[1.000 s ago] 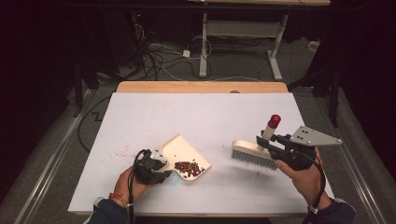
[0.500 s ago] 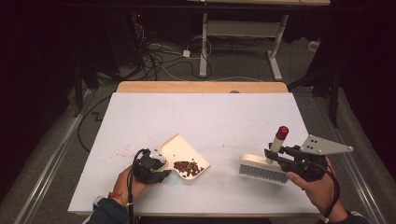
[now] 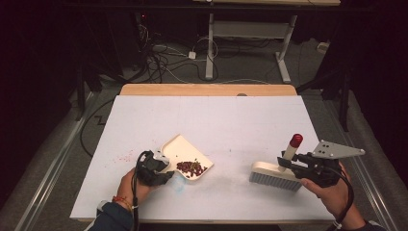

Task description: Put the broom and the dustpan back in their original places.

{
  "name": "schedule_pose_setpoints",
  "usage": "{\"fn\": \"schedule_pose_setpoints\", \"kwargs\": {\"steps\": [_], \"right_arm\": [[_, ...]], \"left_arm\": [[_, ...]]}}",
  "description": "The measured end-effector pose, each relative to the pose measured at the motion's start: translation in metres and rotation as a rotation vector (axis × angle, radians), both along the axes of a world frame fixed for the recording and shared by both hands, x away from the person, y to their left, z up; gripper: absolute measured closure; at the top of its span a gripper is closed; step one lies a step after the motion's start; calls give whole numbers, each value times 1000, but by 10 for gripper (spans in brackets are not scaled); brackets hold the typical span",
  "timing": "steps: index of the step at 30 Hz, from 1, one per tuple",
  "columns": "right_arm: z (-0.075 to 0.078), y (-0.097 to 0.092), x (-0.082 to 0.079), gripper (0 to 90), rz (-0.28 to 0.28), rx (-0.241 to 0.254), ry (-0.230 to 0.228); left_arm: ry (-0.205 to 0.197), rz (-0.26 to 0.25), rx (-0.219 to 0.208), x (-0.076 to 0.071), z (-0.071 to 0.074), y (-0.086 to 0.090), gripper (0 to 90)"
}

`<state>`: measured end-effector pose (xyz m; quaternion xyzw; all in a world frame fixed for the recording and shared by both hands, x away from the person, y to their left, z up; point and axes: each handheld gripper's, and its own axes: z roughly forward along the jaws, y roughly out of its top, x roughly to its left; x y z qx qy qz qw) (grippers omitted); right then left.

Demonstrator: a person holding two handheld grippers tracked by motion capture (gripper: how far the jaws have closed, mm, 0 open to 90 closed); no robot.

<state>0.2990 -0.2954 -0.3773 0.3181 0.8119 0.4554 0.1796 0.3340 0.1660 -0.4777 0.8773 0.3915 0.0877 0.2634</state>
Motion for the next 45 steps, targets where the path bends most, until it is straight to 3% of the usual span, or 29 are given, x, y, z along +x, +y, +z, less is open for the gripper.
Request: {"fn": "schedule_pose_setpoints", "kwargs": {"steps": [9, 17, 20, 24, 26, 33, 37, 45], "right_arm": [[-2, -1, 16, 698, -14, 4, 10], [-1, -2, 34, 690, 0, 8, 55], [-2, 0, 41, 680, -14, -1, 52], [-3, 4, 52, 668, -39, -16, 57], [-4, 6, 59, 659, -56, -20, 64], [-12, 8, 84, 641, -118, -19, 115], [-18, 10, 97, 632, -150, -32, 133], [-27, 16, 125, 621, -203, -70, 184]], "left_arm": [[-5, 99, -21, 10, -3, 12, 635], [-11, 255, -35, 12, -5, 38, 634], [-24, 294, -30, 14, -5, 44, 634], [-19, 356, -70, 21, -7, 53, 634], [-37, 388, -57, 27, -8, 54, 634], [-38, 465, -105, 38, -11, 55, 624], [-27, 461, -131, 37, -10, 52, 566], [20, 369, -152, 23, -7, 50, 527]]}}
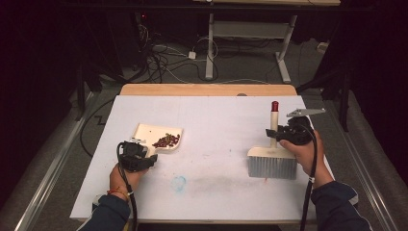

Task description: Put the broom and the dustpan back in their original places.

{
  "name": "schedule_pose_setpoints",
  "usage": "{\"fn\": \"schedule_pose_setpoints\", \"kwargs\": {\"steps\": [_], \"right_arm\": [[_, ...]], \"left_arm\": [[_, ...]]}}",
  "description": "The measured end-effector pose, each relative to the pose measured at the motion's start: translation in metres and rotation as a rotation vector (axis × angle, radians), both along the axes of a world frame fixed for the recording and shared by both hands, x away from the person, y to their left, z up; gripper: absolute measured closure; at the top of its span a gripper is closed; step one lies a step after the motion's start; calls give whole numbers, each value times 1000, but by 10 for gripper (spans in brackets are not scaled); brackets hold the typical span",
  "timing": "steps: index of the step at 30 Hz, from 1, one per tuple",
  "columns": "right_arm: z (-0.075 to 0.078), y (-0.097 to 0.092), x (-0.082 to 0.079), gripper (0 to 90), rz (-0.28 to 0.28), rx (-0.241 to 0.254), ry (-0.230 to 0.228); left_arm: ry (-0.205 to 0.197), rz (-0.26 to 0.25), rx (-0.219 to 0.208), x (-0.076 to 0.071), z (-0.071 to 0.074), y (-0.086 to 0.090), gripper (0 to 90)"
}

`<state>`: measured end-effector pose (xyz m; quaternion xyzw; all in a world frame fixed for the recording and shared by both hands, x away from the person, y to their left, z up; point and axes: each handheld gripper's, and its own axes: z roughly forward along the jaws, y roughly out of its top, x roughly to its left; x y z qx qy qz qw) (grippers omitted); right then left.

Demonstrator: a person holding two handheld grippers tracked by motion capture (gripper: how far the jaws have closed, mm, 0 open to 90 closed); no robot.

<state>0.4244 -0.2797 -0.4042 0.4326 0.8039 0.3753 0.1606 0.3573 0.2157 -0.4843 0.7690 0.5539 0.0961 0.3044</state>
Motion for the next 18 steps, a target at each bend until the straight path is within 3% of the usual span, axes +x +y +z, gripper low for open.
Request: {"fn": "schedule_pose_setpoints", "kwargs": {"steps": [5, 8, 10, 13, 16, 18], "right_arm": [[-11, 5, 15, 614, -38, -27, 22], [-18, 9, 22, 609, -59, -56, 35], [-22, 11, 26, 607, -75, -65, 43], [-27, 13, 29, 605, -90, -83, 58], [-29, 12, 31, 602, -110, -90, 66], [-30, 11, 32, 601, -118, -89, 71]], "left_arm": [[-26, -57, 19, -11, 2, -5, 472], [-70, -97, 40, -18, 6, -5, 424], [-125, -133, 17, -24, 11, -2, 370], [-223, -189, 29, -37, 16, 2, 335], [-290, -227, 48, -49, 18, 2, 329], [-324, -236, 68, -56, 20, 1, 255]]}}
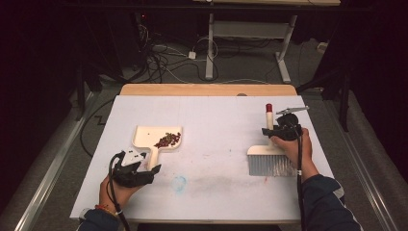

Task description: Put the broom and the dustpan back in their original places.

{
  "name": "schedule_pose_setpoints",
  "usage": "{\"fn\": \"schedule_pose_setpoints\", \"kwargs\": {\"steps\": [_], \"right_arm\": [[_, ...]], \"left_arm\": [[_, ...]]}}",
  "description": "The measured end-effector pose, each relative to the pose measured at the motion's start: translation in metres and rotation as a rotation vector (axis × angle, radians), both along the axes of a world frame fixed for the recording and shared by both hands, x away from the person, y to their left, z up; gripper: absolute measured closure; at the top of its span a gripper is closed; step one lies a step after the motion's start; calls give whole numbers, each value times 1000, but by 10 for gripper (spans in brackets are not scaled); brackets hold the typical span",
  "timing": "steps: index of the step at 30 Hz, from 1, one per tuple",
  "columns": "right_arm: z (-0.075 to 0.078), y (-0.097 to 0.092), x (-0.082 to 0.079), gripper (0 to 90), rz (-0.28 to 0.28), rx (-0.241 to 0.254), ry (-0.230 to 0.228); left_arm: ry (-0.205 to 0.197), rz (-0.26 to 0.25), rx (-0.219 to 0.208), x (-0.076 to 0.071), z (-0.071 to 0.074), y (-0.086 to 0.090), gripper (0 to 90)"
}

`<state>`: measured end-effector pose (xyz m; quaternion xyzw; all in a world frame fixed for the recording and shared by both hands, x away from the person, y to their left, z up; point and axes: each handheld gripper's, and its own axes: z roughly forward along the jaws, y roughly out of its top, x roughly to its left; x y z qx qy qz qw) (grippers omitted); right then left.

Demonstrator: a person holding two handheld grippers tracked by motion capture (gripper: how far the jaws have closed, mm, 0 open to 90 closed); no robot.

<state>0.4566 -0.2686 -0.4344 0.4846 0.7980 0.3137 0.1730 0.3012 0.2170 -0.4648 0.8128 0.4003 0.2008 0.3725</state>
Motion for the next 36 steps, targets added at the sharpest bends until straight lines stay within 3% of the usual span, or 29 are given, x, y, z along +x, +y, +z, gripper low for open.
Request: {"fn": "schedule_pose_setpoints", "kwargs": {"steps": [3, 6, 9, 13, 15, 21, 28, 36], "right_arm": [[-1, -1, 1, 594, -10, 2, -1], [-2, -1, 1, 566, -36, -13, -32], [0, -3, 0, 570, -35, -2, -50], [-2, -5, -1, 542, -30, 19, -71], [-3, -5, 0, 533, -34, 18, -78], [1, -3, -3, 482, -19, 32, -129], [10, 1, -10, 430, -1, 23, -202], [19, 7, -18, 342, 28, 40, -261]], "left_arm": [[-38, 4, 46, -8, 0, -3, 178], [-75, -26, 74, -13, 1, -4, 177], [-72, -34, 59, -13, -1, -4, 176], [-54, -23, 89, -8, -6, -5, 151], [-51, -26, 81, -7, -7, -4, 153], [-69, -38, 79, -9, -5, -6, 165], [-121, -22, 70, -14, -2, -7, 161], [-107, -50, 77, -14, -5, -11, 159]]}}
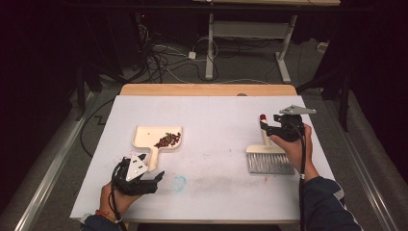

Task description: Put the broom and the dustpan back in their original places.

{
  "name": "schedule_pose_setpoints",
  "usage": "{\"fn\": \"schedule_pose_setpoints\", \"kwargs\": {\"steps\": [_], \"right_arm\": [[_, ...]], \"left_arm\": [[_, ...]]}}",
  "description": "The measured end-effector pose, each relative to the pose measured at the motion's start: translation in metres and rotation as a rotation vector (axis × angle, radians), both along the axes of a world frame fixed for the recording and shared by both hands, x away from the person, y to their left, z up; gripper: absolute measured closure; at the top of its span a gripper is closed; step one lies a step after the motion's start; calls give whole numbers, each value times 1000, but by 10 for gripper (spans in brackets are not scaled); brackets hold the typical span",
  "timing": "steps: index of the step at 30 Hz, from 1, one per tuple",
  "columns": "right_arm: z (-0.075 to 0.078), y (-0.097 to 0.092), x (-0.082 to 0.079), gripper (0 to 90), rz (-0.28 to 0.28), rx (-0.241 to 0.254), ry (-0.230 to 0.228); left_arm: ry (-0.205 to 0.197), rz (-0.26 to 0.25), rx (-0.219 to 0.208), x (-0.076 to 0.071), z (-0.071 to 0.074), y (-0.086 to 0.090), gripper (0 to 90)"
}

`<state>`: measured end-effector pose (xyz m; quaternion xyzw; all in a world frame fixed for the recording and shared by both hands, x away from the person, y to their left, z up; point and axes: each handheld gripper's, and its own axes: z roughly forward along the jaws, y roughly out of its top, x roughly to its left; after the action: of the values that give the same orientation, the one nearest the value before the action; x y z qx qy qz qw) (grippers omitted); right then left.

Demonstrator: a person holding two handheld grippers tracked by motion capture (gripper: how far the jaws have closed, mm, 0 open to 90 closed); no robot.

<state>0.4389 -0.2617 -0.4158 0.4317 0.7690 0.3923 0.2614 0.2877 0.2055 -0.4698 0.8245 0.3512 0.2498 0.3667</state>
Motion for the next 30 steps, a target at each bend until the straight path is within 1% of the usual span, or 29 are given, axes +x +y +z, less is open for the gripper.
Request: {"fn": "schedule_pose_setpoints", "kwargs": {"steps": [2, 5, 7, 8, 9, 11, 14, 15, 19, 22, 24, 26, 27, 28, 30], "right_arm": [[3, 2, -3, 332, 8, 9, -17], [7, 3, -7, 314, 13, 15, -49], [10, 4, -9, 307, -2, 2, -69], [11, 5, -11, 300, -10, 6, -77], [12, 5, -12, 288, -11, 14, -81], [14, 7, -14, 274, -13, 6, -93], [18, 8, -18, 259, 12, 20, -108], [19, 8, -19, 259, 13, 14, -116], [22, 9, -24, 254, 32, 22, -128], [25, 10, -28, 253, 32, 19, -144], [27, 11, -31, 252, 40, 28, -163], [28, 12, -34, 231, 48, 30, -163], [29, 13, -35, 225, 50, 29, -162], [30, 14, -36, 222, 55, 24, -169], [30, 15, -38, 212, 67, 25, -168]], "left_arm": [[-1, -1, 2, 0, -1, -1, 154], [-14, -14, 5, -1, -1, -3, 154], [-18, -15, 8, -2, 0, -3, 154], [-18, -16, 7, -2, 0, -3, 154], [-19, -13, 8, -2, -1, -3, 154], [-18, -8, 8, -1, -1, -3, 154], [-20, -8, 4, -1, -1, -2, 154], [-20, -10, 3, -1, -1, -2, 154], [-19, -16, 2, -2, -1, -3, 154], [-22, -15, 0, -2, -1, -3, 154], [-22, -14, 0, -2, -1, -3, 154], [-19, -17, 1, -2, -1, -3, 154], [-20, -16, 9, -2, -1, -3, 153], [-33, -20, 16, -1, -1, -3, 154], [-33, -24, 19, -1, -1, -4, 153]]}}
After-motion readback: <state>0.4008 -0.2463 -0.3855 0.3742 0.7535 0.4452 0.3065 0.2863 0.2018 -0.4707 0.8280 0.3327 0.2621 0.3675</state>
